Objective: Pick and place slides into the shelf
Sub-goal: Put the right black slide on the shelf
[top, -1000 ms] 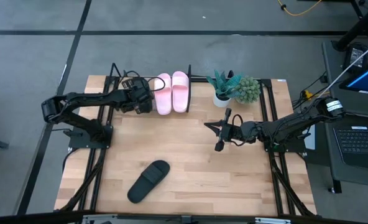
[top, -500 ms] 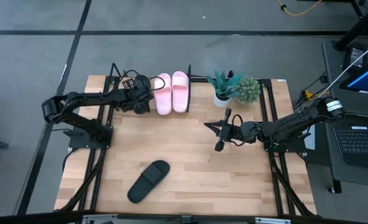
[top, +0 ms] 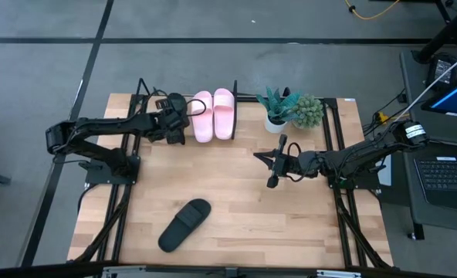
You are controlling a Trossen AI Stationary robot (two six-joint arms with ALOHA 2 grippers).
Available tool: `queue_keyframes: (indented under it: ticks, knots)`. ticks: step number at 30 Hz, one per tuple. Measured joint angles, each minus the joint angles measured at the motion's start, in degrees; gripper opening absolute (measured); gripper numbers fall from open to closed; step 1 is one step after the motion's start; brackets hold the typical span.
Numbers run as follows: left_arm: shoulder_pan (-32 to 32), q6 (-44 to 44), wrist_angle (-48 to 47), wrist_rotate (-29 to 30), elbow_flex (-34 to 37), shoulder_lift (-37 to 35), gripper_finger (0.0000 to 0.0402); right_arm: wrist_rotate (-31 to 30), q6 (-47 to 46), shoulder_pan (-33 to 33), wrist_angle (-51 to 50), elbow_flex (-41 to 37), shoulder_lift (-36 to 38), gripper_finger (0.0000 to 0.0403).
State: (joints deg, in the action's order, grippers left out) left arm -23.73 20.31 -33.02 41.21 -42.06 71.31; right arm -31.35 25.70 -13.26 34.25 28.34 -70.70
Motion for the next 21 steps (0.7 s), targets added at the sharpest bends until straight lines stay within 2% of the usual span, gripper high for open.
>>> queue_keyframes:
  ticks: [6, 12, 21]
  knots:
    - [-1.5, 1.2, 0.9, 0.0, 0.0, 0.0, 0.0094, 0.0, 0.0, 0.0, 0.1, 0.0, 0.0, 0.0012]
    - [-3.2, 3.8, 2.0, -3.1, 0.0, 0.0, 0.0094, 0.0, -0.1, 0.0, 0.1, 0.0, 0.0, 0.0012]
    - [-5.6, 6.3, 6.0, -4.5, 0.0, 0.0, 0.0094, 0.0, -0.1, 0.0, 0.1, 0.0, 0.0, 0.0012]
